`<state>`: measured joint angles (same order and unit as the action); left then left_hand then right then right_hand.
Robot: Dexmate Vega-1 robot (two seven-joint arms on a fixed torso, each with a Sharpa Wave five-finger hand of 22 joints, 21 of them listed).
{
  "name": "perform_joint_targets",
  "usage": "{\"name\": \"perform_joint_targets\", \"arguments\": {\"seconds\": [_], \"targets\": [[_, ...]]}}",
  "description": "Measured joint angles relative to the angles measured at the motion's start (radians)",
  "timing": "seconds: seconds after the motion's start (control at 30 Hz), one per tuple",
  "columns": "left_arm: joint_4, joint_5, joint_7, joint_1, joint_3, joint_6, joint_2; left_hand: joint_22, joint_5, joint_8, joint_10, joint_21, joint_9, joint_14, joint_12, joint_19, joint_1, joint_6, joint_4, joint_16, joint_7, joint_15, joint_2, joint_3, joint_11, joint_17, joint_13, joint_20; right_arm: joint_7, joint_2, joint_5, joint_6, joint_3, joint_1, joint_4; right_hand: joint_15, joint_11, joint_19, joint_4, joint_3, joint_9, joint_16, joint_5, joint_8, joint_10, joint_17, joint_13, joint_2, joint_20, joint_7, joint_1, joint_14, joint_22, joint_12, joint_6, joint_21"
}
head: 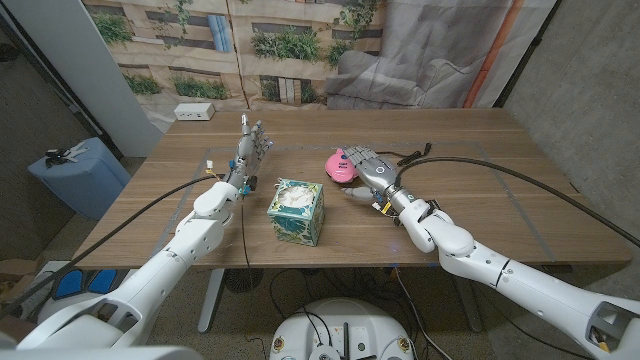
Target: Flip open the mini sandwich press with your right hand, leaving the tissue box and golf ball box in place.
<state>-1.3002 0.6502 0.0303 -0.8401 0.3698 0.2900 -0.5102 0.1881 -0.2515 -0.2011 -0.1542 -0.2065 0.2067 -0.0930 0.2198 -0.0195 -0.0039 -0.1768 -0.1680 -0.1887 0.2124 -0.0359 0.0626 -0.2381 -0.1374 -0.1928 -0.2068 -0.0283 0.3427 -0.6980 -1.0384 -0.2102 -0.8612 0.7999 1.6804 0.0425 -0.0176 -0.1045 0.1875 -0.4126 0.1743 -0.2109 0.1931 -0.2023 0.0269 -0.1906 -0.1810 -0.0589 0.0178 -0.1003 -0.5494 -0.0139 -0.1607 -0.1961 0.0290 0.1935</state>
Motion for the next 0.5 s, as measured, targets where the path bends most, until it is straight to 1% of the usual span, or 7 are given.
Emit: {"name": "perform_joint_targets", "arguments": {"seconds": [0.07, 0.1, 0.2, 0.3, 0.37, 0.47, 0.5], "targets": [[0.000, 0.000, 0.000, 0.000, 0.000, 0.000, 0.000, 0.000, 0.000, 0.000, 0.000, 0.000, 0.000, 0.000, 0.000, 0.000, 0.000, 0.000, 0.000, 0.000, 0.000, 0.000, 0.000, 0.000, 0.000, 0.000, 0.000, 0.000, 0.008, 0.002, -0.002, 0.001, -0.005, -0.003, -0.009, 0.000, 0.000, -0.004, 0.000, 0.000, 0.000, 0.000, 0.000, 0.000, 0.000, 0.000, 0.000, -0.003, -0.003, 0.000, -0.003, 0.000, 0.000, 0.000, 0.000, 0.000], [0.000, 0.000, 0.000, 0.000, 0.000, 0.000, 0.000, 0.000, 0.000, 0.000, 0.000, 0.000, 0.000, 0.000, 0.000, 0.000, 0.000, 0.000, 0.000, 0.000, 0.000, 0.000, 0.000, 0.000, 0.000, 0.000, 0.000, 0.000, 0.010, 0.002, -0.002, 0.001, -0.006, -0.004, -0.010, 0.000, 0.000, -0.007, 0.000, 0.000, 0.000, 0.000, 0.000, 0.000, 0.000, 0.000, 0.000, -0.006, 0.000, 0.000, -0.017, 0.000, 0.000, 0.000, 0.000, 0.000], [0.000, 0.000, 0.000, 0.000, 0.000, 0.000, 0.000, 0.000, 0.000, 0.000, 0.000, 0.000, 0.000, 0.000, 0.000, 0.000, 0.000, 0.000, 0.000, 0.000, 0.000, 0.000, 0.000, 0.000, 0.000, 0.000, 0.000, 0.000, 0.024, 0.006, -0.007, 0.001, -0.013, -0.008, -0.023, 0.000, 0.000, -0.007, 0.003, -0.003, 0.000, 0.000, 0.000, 0.000, 0.000, 0.000, 0.000, -0.007, 0.000, 0.000, -0.017, 0.000, 0.000, 0.000, 0.000, 0.000], [0.000, 0.000, 0.000, 0.000, 0.000, 0.000, 0.000, 0.000, 0.000, 0.000, 0.000, 0.000, 0.000, 0.000, 0.000, 0.000, 0.000, 0.000, 0.000, 0.000, 0.000, 0.000, 0.000, 0.000, 0.000, 0.000, 0.000, 0.000, 0.033, 0.009, -0.009, 0.000, -0.019, -0.011, -0.032, 0.000, 0.000, -0.007, 0.000, -0.008, 0.000, 0.000, 0.000, 0.000, 0.000, 0.000, 0.000, 0.001, 0.000, 0.000, -0.025, 0.000, 0.000, 0.000, 0.000, 0.000], [0.000, 0.000, 0.000, 0.000, 0.000, 0.000, 0.000, 0.000, 0.000, 0.000, 0.000, 0.000, 0.000, 0.000, 0.000, 0.000, 0.000, 0.000, 0.000, 0.000, 0.000, 0.000, 0.000, 0.000, 0.000, 0.000, 0.000, 0.000, 0.037, 0.011, -0.011, -0.001, -0.022, -0.013, -0.037, 0.000, 0.004, -0.015, 0.001, -0.009, 0.000, 0.000, 0.000, 0.000, 0.004, 0.000, -0.001, -0.010, 0.000, 0.003, -0.037, 0.000, 0.000, 0.000, -0.003, 0.000], [0.000, 0.000, 0.000, 0.000, 0.000, 0.000, 0.000, 0.000, 0.000, 0.000, 0.000, 0.000, 0.000, 0.000, 0.000, 0.000, 0.000, 0.000, 0.000, 0.000, 0.000, 0.000, 0.000, 0.000, 0.000, 0.000, 0.000, 0.000, 0.047, 0.017, -0.014, -0.003, -0.032, -0.020, -0.054, -0.004, 0.004, -0.021, 0.000, -0.017, 0.000, -0.001, 0.000, 0.000, 0.004, 0.000, -0.003, -0.003, 0.000, 0.004, -0.045, 0.004, 0.000, 0.000, -0.004, 0.000], [0.000, 0.000, 0.000, 0.000, 0.000, 0.000, 0.000, 0.000, 0.000, 0.000, 0.000, 0.000, 0.000, 0.000, 0.000, 0.000, 0.000, 0.000, 0.000, 0.000, 0.000, 0.000, 0.000, 0.000, 0.000, 0.000, 0.000, 0.000, 0.049, 0.018, -0.015, -0.004, -0.034, -0.022, -0.057, -0.007, 0.007, -0.021, 0.003, -0.019, 0.000, -0.001, 0.000, 0.000, 0.008, 0.000, -0.003, -0.003, 0.000, 0.004, -0.058, 0.007, 0.000, 0.000, -0.004, 0.000]]}}
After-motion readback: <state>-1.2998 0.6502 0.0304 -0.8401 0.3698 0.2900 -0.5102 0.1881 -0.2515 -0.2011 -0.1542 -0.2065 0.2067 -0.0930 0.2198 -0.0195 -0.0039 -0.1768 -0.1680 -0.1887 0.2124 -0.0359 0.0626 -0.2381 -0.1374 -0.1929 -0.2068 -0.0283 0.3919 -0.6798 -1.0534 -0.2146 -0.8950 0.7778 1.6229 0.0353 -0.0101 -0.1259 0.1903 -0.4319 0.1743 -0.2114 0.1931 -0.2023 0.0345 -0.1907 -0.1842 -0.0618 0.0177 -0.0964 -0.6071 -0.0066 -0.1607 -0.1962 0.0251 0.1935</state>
